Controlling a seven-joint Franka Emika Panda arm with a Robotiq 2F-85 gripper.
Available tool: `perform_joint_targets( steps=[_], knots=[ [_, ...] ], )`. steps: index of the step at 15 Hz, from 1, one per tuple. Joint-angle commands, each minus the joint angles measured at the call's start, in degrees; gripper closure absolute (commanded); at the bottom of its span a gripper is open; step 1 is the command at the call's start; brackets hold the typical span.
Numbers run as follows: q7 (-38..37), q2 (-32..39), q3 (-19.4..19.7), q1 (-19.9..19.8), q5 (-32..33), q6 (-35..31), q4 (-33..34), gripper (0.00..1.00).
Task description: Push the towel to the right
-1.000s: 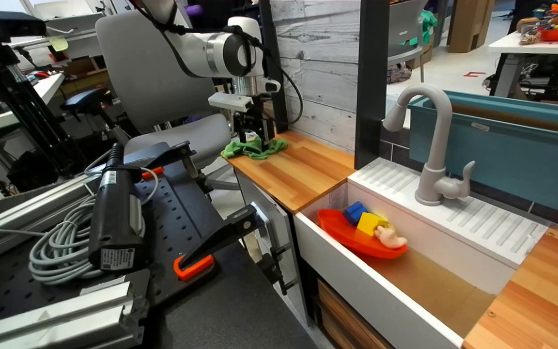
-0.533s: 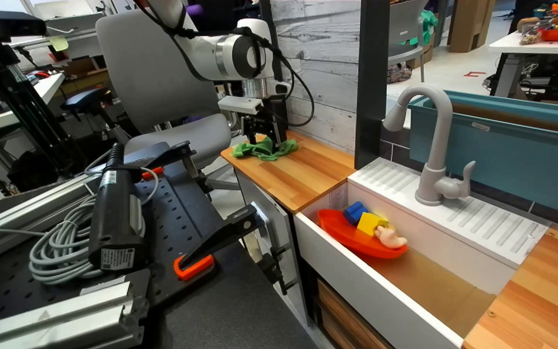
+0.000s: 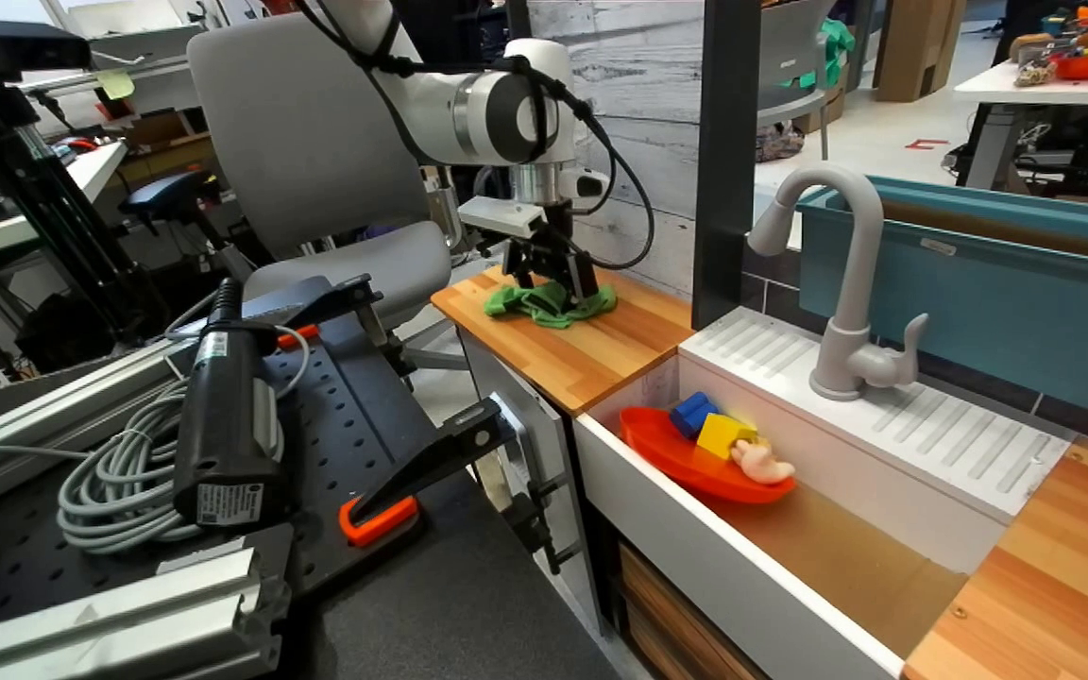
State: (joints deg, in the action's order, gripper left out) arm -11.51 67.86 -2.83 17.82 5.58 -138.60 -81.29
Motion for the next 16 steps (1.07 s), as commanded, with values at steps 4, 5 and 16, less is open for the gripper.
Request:
perform_joint_targets(
  steps=[4,5,16],
  knots=[
    [-0.3,-4.6,0.7,-5.3,-3.3,-6.3,-10.0,0.00],
    [-0.1,-5.3,0.6,-5.9,-3.5,-7.2,-11.3,0.00],
    [1.0,-24.7,-0.8,-6.8,-4.6,-19.5,-33.3,0.00]
  ],
)
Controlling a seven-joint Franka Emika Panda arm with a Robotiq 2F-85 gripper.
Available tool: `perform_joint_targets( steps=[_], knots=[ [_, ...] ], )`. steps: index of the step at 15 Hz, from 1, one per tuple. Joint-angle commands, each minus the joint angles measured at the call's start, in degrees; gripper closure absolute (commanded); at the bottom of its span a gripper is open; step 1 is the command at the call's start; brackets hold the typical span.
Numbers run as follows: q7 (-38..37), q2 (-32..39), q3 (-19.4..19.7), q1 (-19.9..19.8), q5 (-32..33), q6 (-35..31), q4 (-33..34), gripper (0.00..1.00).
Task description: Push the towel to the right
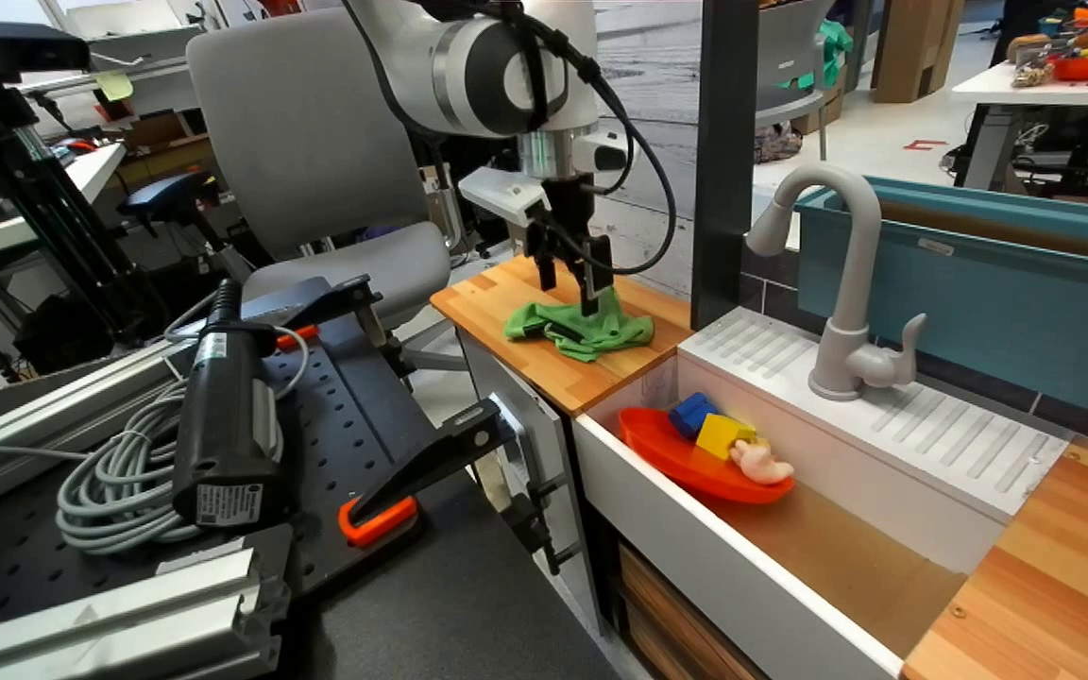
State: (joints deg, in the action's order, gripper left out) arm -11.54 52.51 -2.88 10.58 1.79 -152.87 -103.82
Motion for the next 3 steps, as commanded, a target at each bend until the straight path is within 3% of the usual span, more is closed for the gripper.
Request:
perform_joint_targets(
  steps=[1,3],
  knots=[
    [0.7,-2.2,0.2,0.6,-0.9,-1.4,-2.2,0.00],
    [0.6,-4.1,0.1,0.9,-0.8,-1.5,-3.8,0.00]
  ],
)
